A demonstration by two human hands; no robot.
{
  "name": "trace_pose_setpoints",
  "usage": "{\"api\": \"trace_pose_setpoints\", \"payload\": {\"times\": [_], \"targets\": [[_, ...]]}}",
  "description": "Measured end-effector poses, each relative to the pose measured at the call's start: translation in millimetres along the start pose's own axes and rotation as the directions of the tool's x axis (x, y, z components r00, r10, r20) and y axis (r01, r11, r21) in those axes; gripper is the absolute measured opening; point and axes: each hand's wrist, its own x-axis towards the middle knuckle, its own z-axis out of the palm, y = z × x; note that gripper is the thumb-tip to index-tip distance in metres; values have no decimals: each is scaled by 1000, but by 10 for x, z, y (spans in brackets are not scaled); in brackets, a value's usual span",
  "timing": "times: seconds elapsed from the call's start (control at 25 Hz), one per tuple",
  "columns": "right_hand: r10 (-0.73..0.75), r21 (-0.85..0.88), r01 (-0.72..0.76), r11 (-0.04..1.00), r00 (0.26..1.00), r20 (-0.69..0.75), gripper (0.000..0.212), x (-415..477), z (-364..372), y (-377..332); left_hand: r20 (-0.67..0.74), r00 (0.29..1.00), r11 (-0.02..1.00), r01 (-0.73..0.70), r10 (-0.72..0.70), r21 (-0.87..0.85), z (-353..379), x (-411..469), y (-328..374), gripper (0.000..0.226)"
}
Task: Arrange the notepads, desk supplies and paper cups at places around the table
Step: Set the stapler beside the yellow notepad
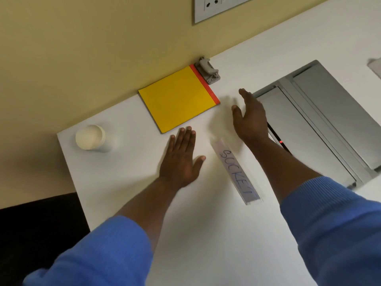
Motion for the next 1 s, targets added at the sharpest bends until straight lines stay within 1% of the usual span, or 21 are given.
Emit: {"api": "trace_pose_setpoints", "payload": {"times": [0.12, 0.2, 0.24, 0.4, 0.64, 0.84, 1.0], "targets": [[19, -16, -19, 1000, 1000, 14, 56, -474, -215, -60, 90, 996, 1000, 4, -5, 15, -110, -20, 28, 83], [30, -56, -28, 998, 999, 33, 59, -824, -377, -95, 152, 988, 1000, 3, 1, -24, -194, -99, 56, 84], [34, -78, -31, 996, 999, 42, 61, -994, -456, -111, 157, 988, 999, 0, 8, -48, -247, -179, 81, 85], [55, -146, -50, 988, 998, 31, 69, -1625, -784, -195, 118, 990, 993, -68, 79, -99, -520, -699, 295, 89], [97, -201, -104, 974, 994, -45, 73, -2490, -1365, -444, 108, 975, 980, -191, 196, -48, -1018, -1306, 632, 95], [130, -263, -149, 953, 988, -88, 74, -3229, -1773, -636, 105, 939, 945, -324, 326, -35, -1416, -1603, 1109, 97], [187, -271, -216, 938, 974, -129, 73, -3922, -2015, -718, 52, 906, 908, -418, 419, -37, -1612, -1966, 1549, 95]]}}
